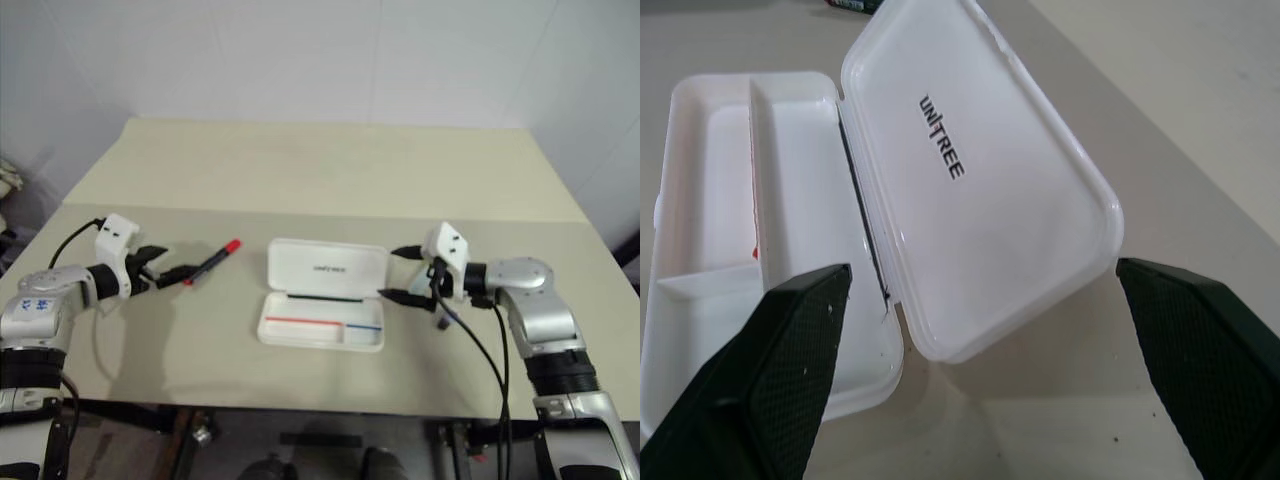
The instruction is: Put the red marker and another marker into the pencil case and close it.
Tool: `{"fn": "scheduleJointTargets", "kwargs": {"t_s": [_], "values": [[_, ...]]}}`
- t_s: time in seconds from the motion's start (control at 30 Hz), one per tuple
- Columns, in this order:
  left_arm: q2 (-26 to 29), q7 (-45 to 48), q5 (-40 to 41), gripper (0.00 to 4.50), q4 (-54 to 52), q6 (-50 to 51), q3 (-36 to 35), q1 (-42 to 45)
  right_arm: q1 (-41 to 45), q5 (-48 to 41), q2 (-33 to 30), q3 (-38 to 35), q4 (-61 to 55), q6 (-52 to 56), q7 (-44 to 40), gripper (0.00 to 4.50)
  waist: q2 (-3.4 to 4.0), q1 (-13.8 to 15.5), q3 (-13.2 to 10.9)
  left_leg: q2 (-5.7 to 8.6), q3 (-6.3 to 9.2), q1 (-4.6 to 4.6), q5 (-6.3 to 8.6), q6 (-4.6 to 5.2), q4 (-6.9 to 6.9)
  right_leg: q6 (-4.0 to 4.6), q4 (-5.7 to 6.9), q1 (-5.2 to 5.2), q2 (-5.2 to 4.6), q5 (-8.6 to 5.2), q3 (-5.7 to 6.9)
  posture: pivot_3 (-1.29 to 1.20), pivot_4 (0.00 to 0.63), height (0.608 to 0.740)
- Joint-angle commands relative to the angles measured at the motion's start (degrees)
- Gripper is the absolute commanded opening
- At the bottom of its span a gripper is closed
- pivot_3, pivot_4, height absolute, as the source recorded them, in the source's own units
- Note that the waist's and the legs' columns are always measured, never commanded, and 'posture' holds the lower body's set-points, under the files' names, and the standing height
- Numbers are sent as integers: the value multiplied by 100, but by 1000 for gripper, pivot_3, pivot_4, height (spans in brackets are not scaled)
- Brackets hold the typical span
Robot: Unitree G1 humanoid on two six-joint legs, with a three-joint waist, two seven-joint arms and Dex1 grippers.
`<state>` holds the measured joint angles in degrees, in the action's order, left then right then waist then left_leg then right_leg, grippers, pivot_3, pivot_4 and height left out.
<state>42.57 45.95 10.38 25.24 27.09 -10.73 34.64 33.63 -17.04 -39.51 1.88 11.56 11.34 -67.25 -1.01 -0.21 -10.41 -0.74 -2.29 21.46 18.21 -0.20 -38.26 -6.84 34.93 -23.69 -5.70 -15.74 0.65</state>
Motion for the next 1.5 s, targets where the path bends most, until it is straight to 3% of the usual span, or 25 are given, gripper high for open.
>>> {"fn": "scheduleJointTargets", "kwargs": {"t_s": [0.03, 0.27, 0.57, 0.67, 0.97, 1.0, 1.2, 1.5], "values": [[14, 383, -3, 4475, 622, -537, 141, 335, 8, -272, -76, -244, -322, 136, -74, 4500, 0, 0, 0, 1, -1, 1, 0, 0, 0, 0, -1, 0, 1, 0, 2, 0, 150, 740], [-96, 922, -150, 4475, 1617, -1038, 545, 826, -326, -720, -372, -394, -941, 577, -407, 4500, -1, 8, 0, 0, -50, 3, 3, 0, -2, -1, -1, -1, 0, 0, 20, 0, 150, 740], [-217, 1044, -546, 4475, 2984, -1517, 868, 1484, -458, -742, -378, -503, -1125, 621, -151, 4500, -2, 11, 0, -1, -55, 1, 3, 2, -15, -2, 14, -1, 1, 1, 21, 0, 150, 740], [-255, 1211, -507, 3867, 3306, -1587, 836, 1645, -554, -879, -424, -561, -1286, 724, -182, 4500, -2, 16, 0, -2, -53, 1, 6, 7, -24, -2, 20, 0, 1, 1, 23, 0, 150, 740], [-295, 1286, -577, 895, 3650, -1804, 858, 1856, -925, -1020, -473, -667, -1702, 855, -146, 4500, -2, 20, 0, -2, -62, 5, 27, 26, -42, -5, 13, 2, -2, 3, 23, 0, 150, 740], [-297, 1298, -585, 610, 3618, -1826, 868, 1870, -921, -1012, -462, -658, -1705, 850, -132, 4500, -2, 20, -1, -2, -63, 5, 28, 27, -43, -5, 13, 2, -2, 3, 23, 0, 150, 740], [-231, 1524, -554, 604, 2891, -1796, 917, 1824, -837, -961, -419, -589, -1632, 795, -93, 4500, -9, 20, -5, -4, -61, 10, 30, 28, -56, -9, 16, 1, -2, 5, 24, 0, 150, 740], [-21, 1761, -87, 604, -194, -540, 805, 1272, -914, -1127, -428, -689, -1647, 678, -329, 4500, -17, 8, -10, -12, -50, 19, 35, 19, -62, -10, 8, -1, -1, 6, 19, 0, 150, 740]]}}
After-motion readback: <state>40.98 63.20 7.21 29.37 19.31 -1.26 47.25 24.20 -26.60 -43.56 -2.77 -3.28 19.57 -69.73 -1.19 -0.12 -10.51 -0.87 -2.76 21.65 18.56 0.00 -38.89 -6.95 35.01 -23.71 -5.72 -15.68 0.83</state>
